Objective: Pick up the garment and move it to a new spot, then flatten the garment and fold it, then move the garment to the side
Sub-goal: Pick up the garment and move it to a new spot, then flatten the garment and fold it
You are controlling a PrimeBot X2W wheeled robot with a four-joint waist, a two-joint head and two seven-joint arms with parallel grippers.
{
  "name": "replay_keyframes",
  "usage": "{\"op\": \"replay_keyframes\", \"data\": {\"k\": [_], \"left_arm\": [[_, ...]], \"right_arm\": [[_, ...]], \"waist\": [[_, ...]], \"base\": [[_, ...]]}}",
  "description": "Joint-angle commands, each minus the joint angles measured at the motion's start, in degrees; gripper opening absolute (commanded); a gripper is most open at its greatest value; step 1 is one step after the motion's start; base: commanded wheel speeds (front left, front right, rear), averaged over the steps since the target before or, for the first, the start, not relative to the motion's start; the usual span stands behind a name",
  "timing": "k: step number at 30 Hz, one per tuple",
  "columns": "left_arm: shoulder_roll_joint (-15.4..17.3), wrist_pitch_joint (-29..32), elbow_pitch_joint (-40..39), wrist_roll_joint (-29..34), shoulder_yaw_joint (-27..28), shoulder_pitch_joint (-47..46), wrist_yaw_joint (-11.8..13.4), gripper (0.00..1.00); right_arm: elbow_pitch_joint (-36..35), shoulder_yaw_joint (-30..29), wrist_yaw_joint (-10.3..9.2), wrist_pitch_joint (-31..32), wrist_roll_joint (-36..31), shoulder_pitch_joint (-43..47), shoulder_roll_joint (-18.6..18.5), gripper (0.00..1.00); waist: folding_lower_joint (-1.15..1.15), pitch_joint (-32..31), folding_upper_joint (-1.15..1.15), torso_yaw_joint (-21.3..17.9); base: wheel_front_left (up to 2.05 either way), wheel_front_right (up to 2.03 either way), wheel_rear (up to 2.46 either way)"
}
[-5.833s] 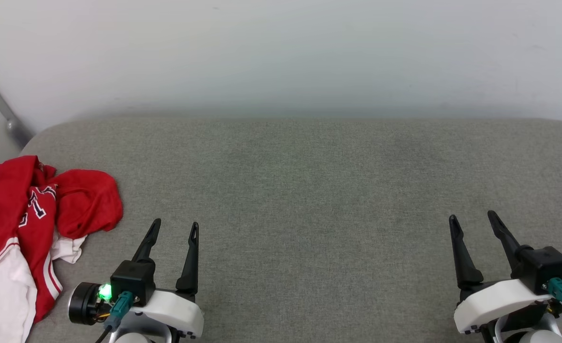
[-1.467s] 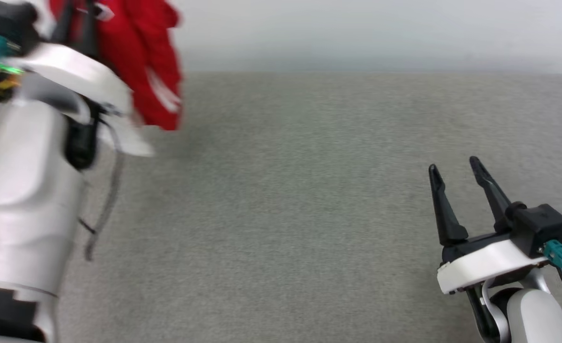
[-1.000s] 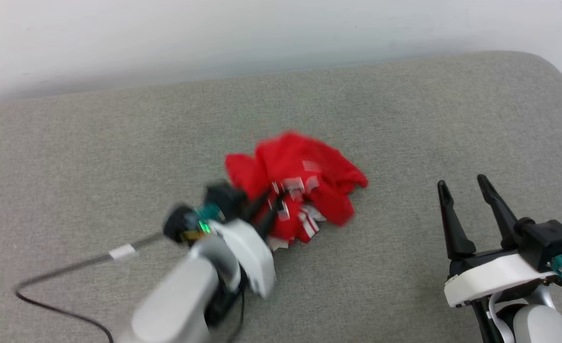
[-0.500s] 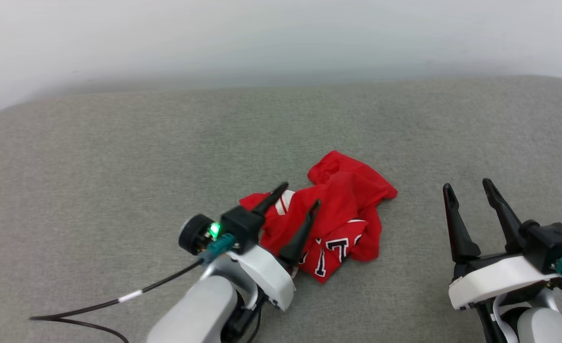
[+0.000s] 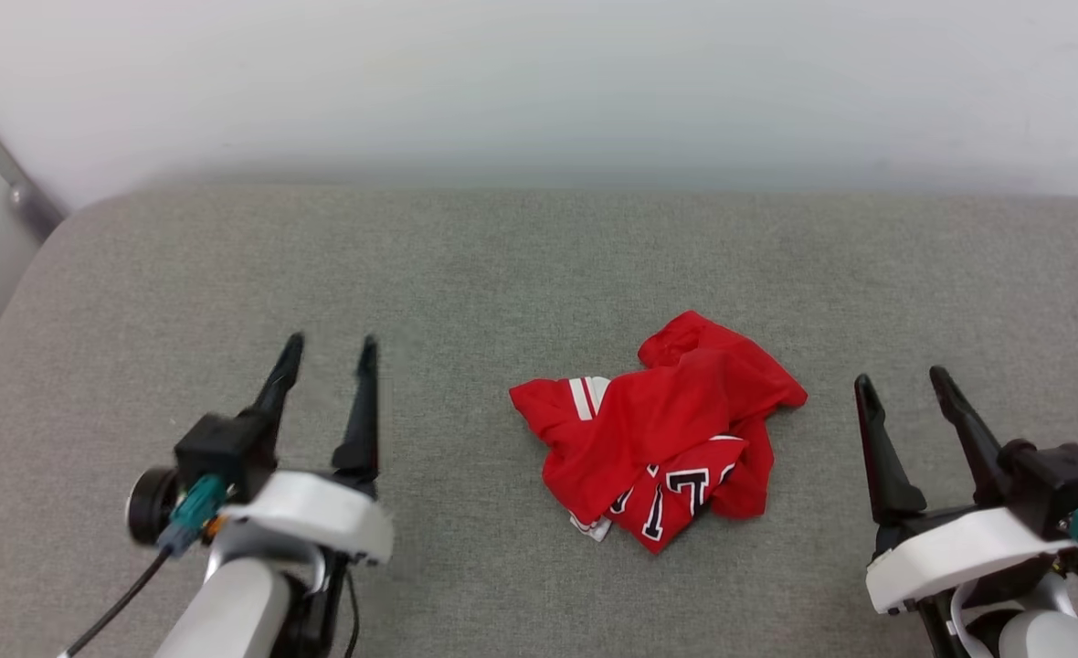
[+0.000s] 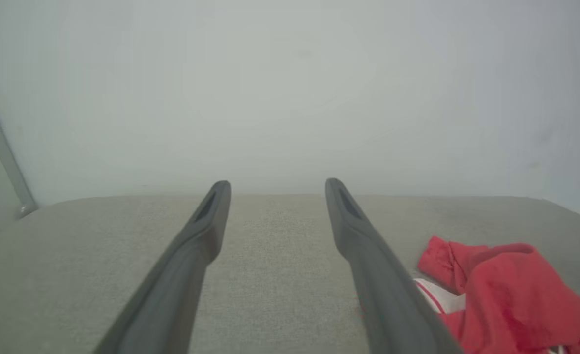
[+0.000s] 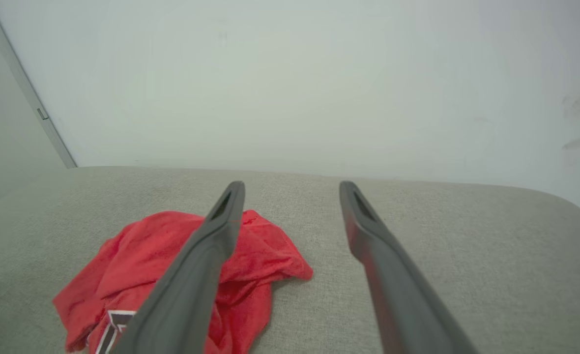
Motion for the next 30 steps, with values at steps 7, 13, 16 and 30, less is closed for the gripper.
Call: {"op": "replay_keyframes", "data": {"k": [7,13,16,30], "left_arm": [[2.47,-0.2,-0.91,0.94,1.42,6.52,0.54,1.0],[2.66,-0.19,-1.58,1.42,0.81,8.03,1.18,1.0],[2.47,-0.17,-1.97,1.51,0.55,8.06,1.37,1.0],[2.38,-0.06,-2.47,0.93,0.66,7.56,1.98,1.0]], "right_arm": [[0.14,-0.04,-0.03,0.75,0.27,3.05,0.04,1.0],[0.17,0.1,-0.02,1.49,0.17,4.0,0.04,1.0],[0.23,0.28,-0.02,1.77,0.07,3.97,0.04,1.0],[2.64,-2.59,-0.02,3.91,1.24,2.34,0.04,1.0]], "waist": [[0.0,-2.68,0.0,0.22],[0.0,-3.49,0.0,0.18],[0.0,-3.72,0.0,0.02],[0.0,-3.19,0.0,-0.66]], "base": [[0.0,0.0,0.0],[0.0,0.0,0.0],[0.0,0.0,0.0],[0.0,0.0,0.0]]}}
